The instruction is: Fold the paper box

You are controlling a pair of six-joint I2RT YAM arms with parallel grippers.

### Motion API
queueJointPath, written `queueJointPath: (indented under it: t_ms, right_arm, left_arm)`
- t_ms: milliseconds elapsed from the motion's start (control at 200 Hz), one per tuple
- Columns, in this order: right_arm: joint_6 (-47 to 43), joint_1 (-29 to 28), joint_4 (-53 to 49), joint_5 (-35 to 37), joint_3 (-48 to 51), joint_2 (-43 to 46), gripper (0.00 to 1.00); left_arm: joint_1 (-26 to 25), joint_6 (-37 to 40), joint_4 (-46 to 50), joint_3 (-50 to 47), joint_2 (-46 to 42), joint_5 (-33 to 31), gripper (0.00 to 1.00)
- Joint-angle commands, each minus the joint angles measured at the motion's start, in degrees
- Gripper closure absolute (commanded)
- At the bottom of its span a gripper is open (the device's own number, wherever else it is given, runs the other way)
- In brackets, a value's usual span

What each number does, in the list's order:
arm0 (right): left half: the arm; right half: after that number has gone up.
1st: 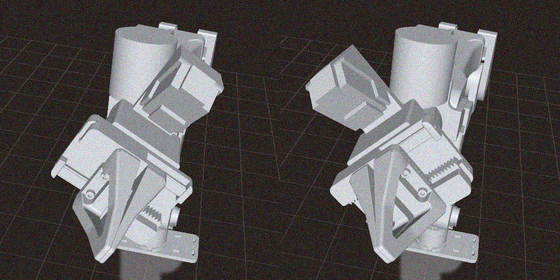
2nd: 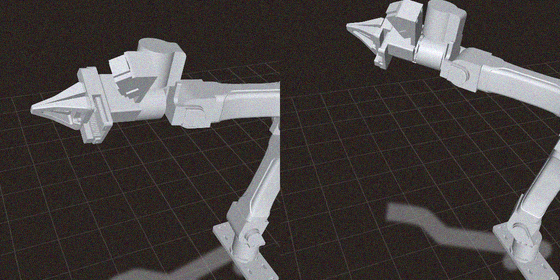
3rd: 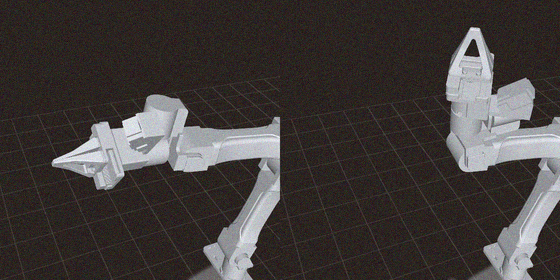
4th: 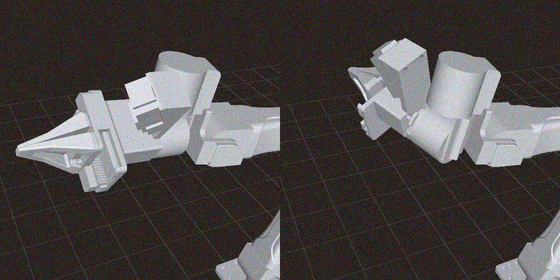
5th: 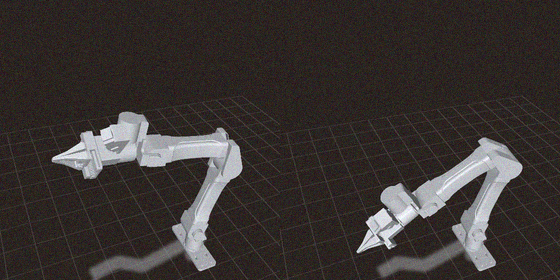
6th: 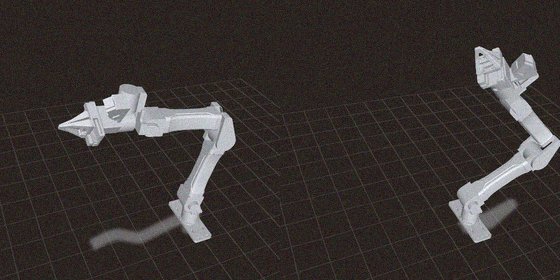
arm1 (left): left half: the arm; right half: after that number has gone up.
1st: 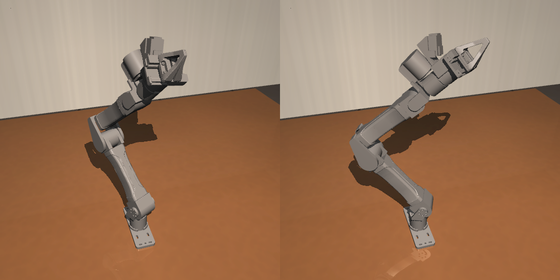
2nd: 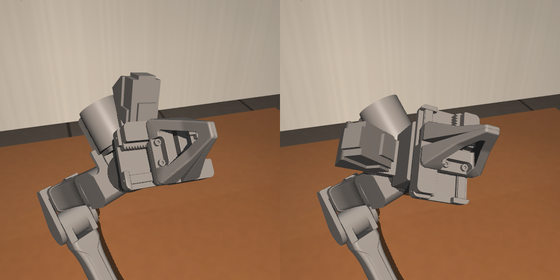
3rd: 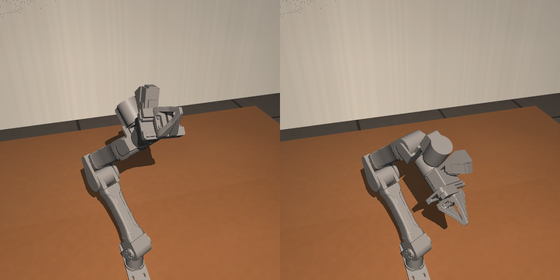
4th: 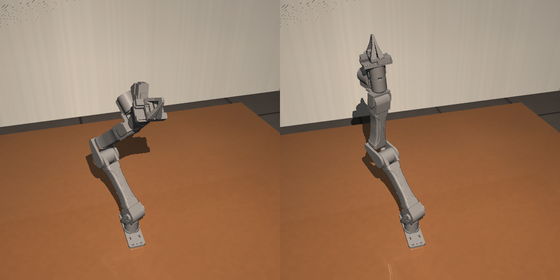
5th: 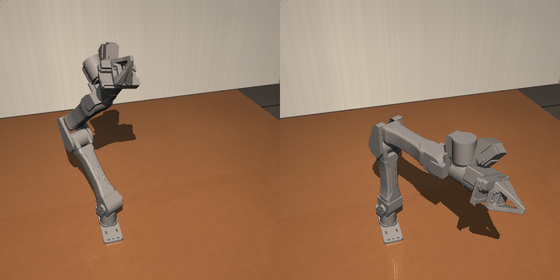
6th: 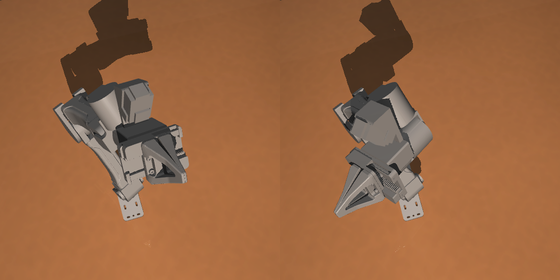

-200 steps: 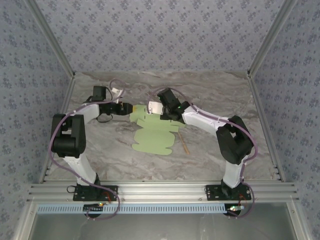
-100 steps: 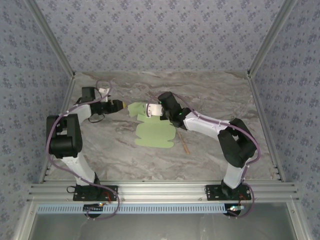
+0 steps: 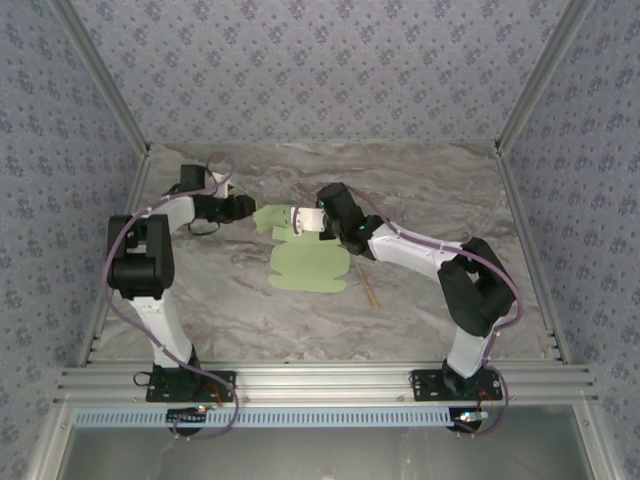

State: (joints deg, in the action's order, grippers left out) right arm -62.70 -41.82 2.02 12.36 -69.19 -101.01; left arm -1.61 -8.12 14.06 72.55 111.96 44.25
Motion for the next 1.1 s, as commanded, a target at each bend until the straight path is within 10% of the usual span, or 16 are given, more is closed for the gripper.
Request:
queueJointPath:
  t_ms: [0, 430, 1094]
  right_arm:
    - [0.8, 1.1, -2.3, -3.4, -0.5, 2.6, 1.0]
    - [2.1, 4.5, -9.6, -8.9, -4.5, 1.3, 1.0]
    - [-7.8, 4.6, 12.0, -8.8, 9.4, 3.9, 1.0]
  left_arm:
    - [-1.8, 7.5, 5.2, 1.8, 0.2, 3.2, 0.56]
    - [-6.6, 20.8, 10.5, 0.3, -4.3, 8.9, 0.55]
    - [-10.2, 30.8, 14.5, 0.2, -6.9, 9.3, 0.52]
